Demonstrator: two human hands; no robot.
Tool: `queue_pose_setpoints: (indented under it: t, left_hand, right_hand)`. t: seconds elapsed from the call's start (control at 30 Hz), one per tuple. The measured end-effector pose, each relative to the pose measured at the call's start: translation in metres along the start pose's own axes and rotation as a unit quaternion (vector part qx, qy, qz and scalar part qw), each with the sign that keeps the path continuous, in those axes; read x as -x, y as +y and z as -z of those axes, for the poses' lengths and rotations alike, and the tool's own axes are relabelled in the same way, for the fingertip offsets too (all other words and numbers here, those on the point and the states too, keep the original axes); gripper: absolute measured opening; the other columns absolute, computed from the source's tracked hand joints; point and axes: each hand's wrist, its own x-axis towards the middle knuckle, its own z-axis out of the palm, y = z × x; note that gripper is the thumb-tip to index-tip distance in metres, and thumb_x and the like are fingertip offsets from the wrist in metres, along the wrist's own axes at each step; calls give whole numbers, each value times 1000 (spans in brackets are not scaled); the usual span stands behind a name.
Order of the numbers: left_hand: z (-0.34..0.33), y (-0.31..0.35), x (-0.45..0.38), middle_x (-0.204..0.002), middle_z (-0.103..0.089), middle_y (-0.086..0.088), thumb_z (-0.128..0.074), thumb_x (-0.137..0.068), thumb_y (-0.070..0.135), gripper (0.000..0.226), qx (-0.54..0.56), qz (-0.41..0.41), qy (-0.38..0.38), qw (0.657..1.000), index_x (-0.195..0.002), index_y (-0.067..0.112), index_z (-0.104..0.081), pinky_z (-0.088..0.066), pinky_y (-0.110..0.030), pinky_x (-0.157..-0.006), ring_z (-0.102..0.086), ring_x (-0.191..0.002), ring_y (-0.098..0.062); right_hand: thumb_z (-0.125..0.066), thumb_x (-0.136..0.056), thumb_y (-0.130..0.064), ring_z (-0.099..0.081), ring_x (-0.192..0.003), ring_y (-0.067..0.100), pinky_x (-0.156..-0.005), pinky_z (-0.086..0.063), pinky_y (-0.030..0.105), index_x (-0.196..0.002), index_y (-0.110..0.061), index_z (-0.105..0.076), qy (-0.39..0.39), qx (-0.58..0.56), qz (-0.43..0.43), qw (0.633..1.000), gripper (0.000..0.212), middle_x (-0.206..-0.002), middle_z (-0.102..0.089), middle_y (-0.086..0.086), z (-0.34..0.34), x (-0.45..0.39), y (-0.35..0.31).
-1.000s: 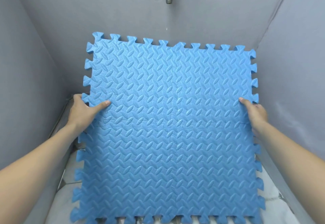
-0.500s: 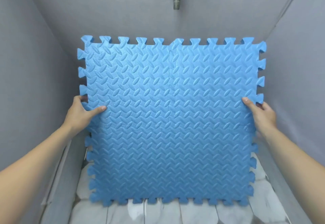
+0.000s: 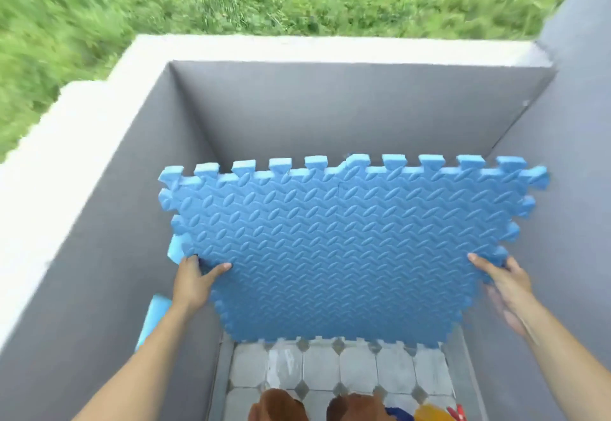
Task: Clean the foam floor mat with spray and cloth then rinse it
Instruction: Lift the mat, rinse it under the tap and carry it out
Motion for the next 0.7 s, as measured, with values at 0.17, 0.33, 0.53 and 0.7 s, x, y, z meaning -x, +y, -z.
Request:
queue_pose_setpoints:
  t: [0.17, 0.33, 0.53, 0.7]
  left_hand:
    - [113, 165, 103, -65, -49, 4, -85, -68, 32, 44, 12, -39, 40, 998, -63, 17, -44, -37, -30, -54, -48, -59, -15]
    - [194, 222, 152, -96, -72, 0, -88, -61, 31, 52, 103, -88, 26, 990, -103, 13, -64, -57, -28, -74, -68, -91, -21]
    - [256, 239, 212, -117, -60, -3, -80, -76, 25, 60, 215, -97, 112, 965, -123, 19, -42, -56, -39, -83, -63, -103, -23]
    - [297, 212, 260, -108, -63, -8, -89, -56, 42, 78, 227, -79, 174, 955, -113, 23, -38, -57, -48, -81, -66, -94, -27]
  right_hand:
    - [-70, -85, -14, -66, -75, -1, -59, -50, 25, -90, -23, -61, -18, 12, 46, 999, 13, -88, -67, -11, -10, 88, -165]
    - [-72, -85, -19, -58, -94, 12, -79, -40, 38, -109, -27, -56, -36, 33, 97, 994, 31, -99, -60, -7, -35, 148, -266]
    - [-76, -82, -23, -54, -71, 6, -59, -36, 28, -107, -41, -53, -67, 5, 199, 978, 38, -90, -61, -11, -67, 213, -306]
    - [-78, -79, -21, -59, -77, 12, -59, -41, 26, -87, -42, -56, -82, 0, 239, 968, 32, -93, -65, -4, -83, 257, -325]
